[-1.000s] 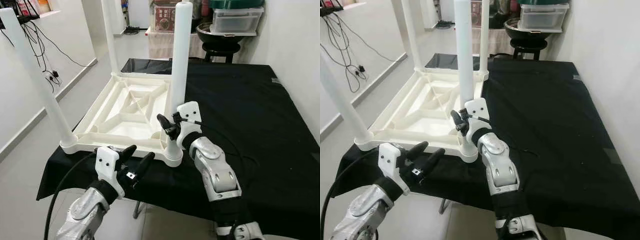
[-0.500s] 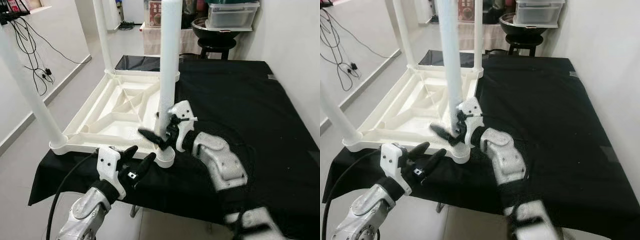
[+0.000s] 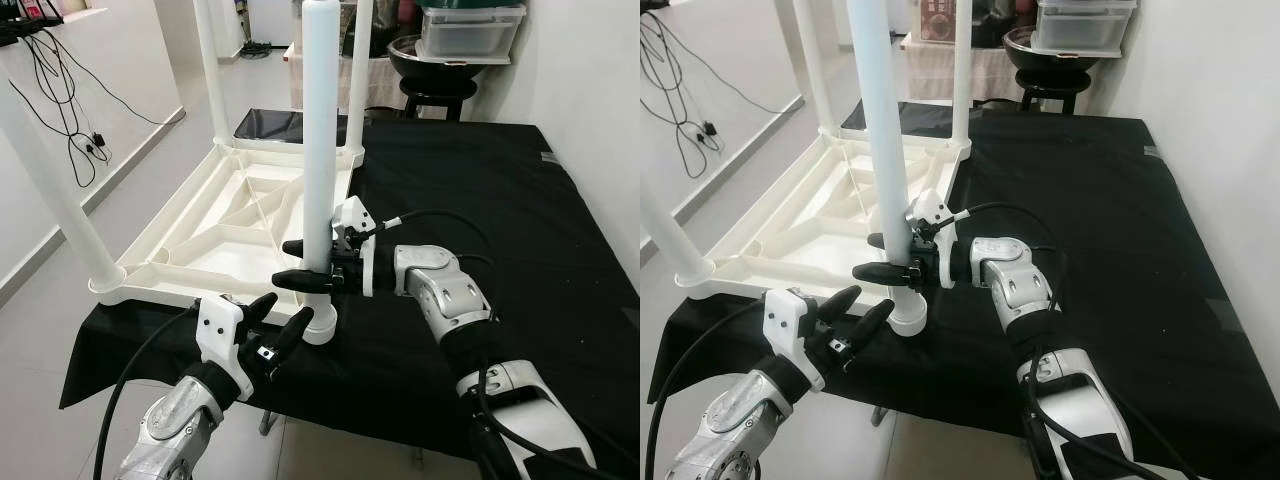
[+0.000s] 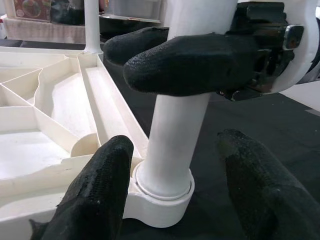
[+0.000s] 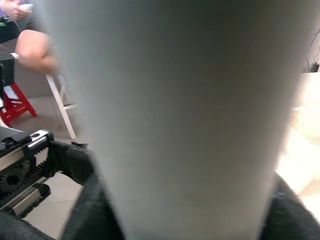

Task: Building children table

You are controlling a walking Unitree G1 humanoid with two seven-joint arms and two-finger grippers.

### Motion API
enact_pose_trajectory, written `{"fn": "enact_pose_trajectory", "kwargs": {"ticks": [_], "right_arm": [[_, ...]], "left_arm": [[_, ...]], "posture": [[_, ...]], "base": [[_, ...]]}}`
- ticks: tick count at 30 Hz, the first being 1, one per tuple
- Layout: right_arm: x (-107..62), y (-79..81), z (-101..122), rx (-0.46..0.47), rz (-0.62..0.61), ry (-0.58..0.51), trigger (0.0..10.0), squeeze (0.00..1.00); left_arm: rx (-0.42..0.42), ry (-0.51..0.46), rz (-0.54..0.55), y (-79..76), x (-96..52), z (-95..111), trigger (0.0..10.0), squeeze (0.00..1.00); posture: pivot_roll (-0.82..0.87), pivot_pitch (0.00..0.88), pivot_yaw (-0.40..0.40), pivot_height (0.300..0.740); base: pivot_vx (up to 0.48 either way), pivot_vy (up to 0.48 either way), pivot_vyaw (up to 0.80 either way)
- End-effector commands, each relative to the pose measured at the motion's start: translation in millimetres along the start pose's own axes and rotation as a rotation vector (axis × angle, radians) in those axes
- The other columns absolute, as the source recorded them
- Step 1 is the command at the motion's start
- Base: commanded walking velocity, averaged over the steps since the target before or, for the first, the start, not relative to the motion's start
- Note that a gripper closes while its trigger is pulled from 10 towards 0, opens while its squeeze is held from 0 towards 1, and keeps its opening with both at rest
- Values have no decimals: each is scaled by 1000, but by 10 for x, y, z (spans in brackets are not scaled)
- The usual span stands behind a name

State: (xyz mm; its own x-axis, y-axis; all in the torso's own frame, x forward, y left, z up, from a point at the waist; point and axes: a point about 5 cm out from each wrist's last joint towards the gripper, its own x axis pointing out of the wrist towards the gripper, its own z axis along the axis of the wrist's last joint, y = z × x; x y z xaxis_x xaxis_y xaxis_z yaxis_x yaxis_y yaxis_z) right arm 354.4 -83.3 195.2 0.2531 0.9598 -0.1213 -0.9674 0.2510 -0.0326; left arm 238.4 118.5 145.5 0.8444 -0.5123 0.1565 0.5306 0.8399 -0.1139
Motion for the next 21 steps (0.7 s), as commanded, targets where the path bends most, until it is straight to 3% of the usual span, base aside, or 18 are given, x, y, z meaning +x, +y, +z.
{"fn": "enact_pose_trajectory", "kwargs": {"ticks": [1,5,10,11,13,14,15,16,17,21], "right_arm": [[1,21,-48,16,27,5,0,0],[-156,-9,-111,-4,-59,26,0,0],[-339,16,-247,-3,-254,59,0,0],[-351,65,-291,22,-355,42,0,0],[-403,103,-372,183,-838,-77,0,0],[-443,119,-414,240,-967,-97,0,0],[-443,119,-414,240,-967,-97,0,0],[-361,256,-489,160,-959,-15,0,0],[-286,292,-474,104,-906,4,0,0],[-222,291,-512,70,-859,46,0,0]], "left_arm": [[0,2,7,-1,-14,-9,10000,0],[-1,1,3,2,-19,-1,10000,0],[-1,-2,3,18,-29,19,10000,0],[1,-2,4,28,-37,25,10000,0],[8,-2,6,61,-52,40,10000,0],[10,-1,6,70,-56,44,10000,0],[10,-1,6,70,-56,44,10000,0],[13,-1,6,74,-51,48,10000,0],[20,2,4,81,-45,44,10000,0],[26,5,1,79,-31,36,10000,0]], "posture": [[-16,41,-19,740],[-25,50,-13,740],[-42,69,-11,740],[-48,75,-13,740],[-61,82,-2,740],[-61,82,-2,740],[-61,82,-2,740],[-56,83,8,740],[-63,75,18,740],[-42,66,1,740]], "base": [[0,0,0],[0,0,0],[0,0,0],[0,0,0],[0,0,0],[0,0,0],[0,0,0],[0,0,0],[0,0,0],[0,0,0]]}}
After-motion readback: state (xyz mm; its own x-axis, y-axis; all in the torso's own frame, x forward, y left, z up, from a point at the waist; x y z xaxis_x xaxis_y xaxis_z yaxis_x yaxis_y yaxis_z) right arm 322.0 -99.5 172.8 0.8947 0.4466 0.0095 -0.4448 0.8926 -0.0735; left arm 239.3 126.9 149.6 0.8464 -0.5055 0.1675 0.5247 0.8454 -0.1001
